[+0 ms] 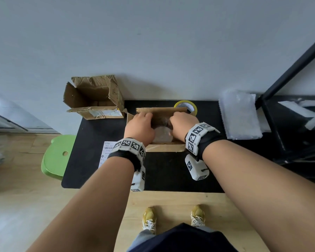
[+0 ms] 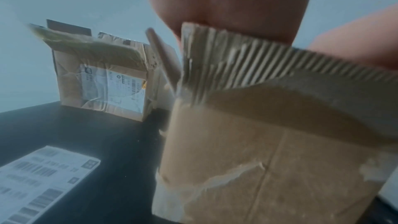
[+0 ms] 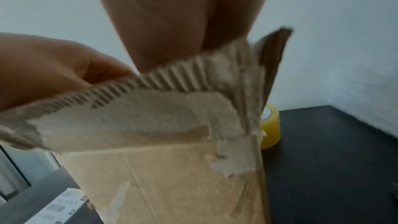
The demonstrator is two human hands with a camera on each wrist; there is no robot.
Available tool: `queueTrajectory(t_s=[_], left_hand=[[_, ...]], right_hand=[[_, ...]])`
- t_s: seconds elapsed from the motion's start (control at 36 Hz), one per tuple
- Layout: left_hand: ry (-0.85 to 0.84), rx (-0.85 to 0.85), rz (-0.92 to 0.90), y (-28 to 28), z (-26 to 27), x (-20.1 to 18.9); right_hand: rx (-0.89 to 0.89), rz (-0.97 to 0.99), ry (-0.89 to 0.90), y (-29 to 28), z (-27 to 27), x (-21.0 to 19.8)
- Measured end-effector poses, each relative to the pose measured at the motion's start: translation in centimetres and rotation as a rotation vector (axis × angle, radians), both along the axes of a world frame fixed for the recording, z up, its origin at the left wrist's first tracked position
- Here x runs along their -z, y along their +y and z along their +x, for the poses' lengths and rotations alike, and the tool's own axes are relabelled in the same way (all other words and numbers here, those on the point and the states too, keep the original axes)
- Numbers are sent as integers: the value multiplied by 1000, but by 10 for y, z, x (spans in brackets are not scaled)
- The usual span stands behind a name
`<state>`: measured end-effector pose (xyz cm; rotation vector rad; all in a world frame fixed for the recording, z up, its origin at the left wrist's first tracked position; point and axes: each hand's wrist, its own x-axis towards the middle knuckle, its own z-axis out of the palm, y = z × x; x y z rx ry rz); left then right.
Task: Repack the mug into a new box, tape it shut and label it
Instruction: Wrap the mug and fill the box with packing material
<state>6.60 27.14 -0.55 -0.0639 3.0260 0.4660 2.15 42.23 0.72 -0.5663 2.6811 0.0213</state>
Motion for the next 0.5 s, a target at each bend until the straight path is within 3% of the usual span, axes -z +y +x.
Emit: queueTrajectory(t_s=[0.17,0.31,0.5], left_hand=[[79,57,-23,-9,3,-8],[-166,98,-25,-17,0,-16],[-304,168,-119,-18,-2,-13]], right_hand=[[-33,-160,147,7,2,-9],[-17,-87,11,12,2,-20],[-27,66,-72,17,9,-9]])
